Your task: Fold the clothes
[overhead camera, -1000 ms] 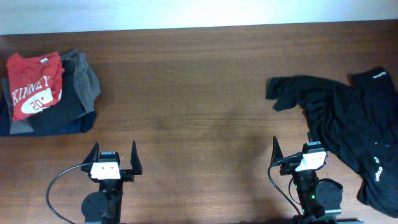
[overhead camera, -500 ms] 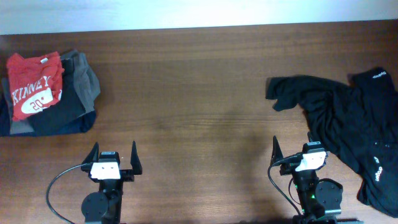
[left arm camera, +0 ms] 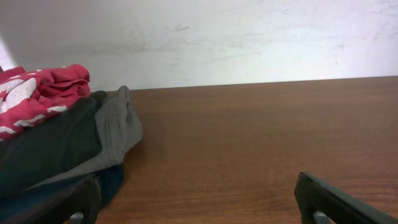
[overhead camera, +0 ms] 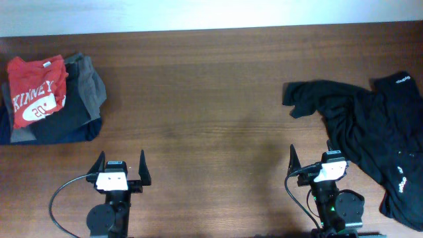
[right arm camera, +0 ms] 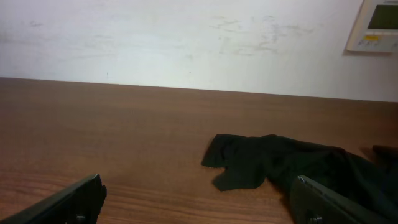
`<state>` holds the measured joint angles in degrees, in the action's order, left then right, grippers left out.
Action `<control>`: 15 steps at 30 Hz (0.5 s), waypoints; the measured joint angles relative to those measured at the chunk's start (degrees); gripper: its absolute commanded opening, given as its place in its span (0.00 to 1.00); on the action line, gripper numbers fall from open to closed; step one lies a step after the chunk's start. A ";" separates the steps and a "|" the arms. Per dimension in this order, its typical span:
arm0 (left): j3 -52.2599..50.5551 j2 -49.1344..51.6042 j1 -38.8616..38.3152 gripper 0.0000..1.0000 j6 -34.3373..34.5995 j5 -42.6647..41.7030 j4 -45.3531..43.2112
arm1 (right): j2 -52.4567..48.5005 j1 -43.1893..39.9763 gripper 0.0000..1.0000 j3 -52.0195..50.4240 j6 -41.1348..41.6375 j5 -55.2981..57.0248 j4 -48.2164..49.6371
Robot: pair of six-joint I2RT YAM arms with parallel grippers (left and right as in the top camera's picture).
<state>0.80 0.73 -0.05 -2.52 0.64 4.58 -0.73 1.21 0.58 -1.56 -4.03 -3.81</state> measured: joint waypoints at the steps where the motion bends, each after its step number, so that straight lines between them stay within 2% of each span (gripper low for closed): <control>1: 0.00 0.00 0.00 0.99 0.20 0.00 0.00 | 0.00 0.00 0.99 0.00 0.07 0.00 0.00; 8: 0.22 0.00 0.00 0.99 7.45 -0.33 0.66 | -0.02 0.00 0.99 0.39 4.76 0.04 -1.05; 15: 5.95 2.51 0.00 0.99 9.05 -3.91 7.69 | -2.86 0.00 0.99 7.78 5.95 0.02 -8.24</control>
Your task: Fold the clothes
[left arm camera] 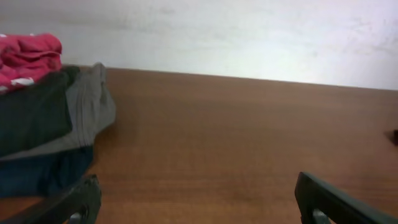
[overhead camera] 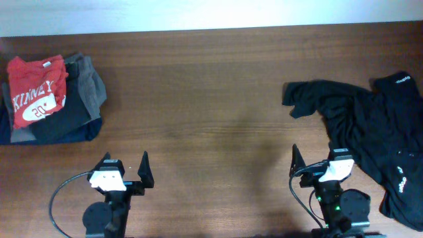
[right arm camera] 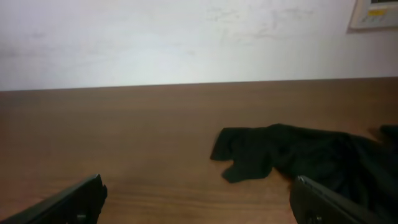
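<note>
A crumpled black garment lies spread at the table's right side; its near sleeve shows in the right wrist view. My right gripper stands open at the front right, just left of the garment, nothing between its fingers. At the far left sits a stack of folded clothes, with a red printed shirt on top of grey and dark pieces; the stack also shows in the left wrist view. My left gripper stands open at the front left, holding nothing.
The brown wooden table runs back to a white wall. A wall panel shows at the upper right of the right wrist view. Black cables loop beside both arm bases at the front edge.
Both arms have shifted slightly toward the front edge and turned a little to the right. Both grippers remain open and empty. The clothes have not moved.
</note>
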`<state>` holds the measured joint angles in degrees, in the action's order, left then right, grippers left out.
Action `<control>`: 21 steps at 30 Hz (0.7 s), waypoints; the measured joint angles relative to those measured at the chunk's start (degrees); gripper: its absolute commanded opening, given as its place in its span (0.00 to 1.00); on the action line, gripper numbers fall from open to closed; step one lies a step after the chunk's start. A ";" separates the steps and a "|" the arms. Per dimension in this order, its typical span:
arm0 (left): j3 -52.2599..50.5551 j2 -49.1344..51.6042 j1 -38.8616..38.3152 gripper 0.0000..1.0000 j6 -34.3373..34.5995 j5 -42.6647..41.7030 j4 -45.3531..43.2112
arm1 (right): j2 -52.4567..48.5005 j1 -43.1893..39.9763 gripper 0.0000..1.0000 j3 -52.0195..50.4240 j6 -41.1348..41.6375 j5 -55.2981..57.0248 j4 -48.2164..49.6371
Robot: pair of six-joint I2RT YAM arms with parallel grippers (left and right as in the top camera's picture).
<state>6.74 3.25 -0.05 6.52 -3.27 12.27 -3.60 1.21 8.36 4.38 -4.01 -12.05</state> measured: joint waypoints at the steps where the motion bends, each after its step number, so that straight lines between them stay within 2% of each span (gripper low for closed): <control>1: 1.66 1.62 0.00 0.99 0.04 -0.15 0.46 | -1.25 0.00 0.99 1.70 0.00 0.00 -0.66; 5: 8.63 10.38 0.00 0.99 0.24 -0.61 0.46 | -9.25 0.00 0.99 10.38 0.11 -0.02 -5.16; 7: 12.98 17.03 0.00 0.99 0.24 -0.87 1.22 | -17.49 0.00 0.99 18.45 0.15 0.00 -10.64; 11: 24.81 32.30 0.00 0.99 0.02 -0.87 9.29 | -31.45 0.00 0.99 31.39 0.17 0.00 -20.70; 16: 37.46 46.25 0.00 0.99 -1.18 -0.90 20.17 | -50.47 0.00 0.99 49.40 0.13 0.00 -34.23; 21: 48.02 57.00 0.00 0.99 -1.57 -1.25 27.58 | -66.88 0.00 0.99 62.69 -0.13 -0.04 -39.26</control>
<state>54.76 60.25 -0.05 4.95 -4.51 39.86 -70.48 1.21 71.05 4.25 -4.05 -51.31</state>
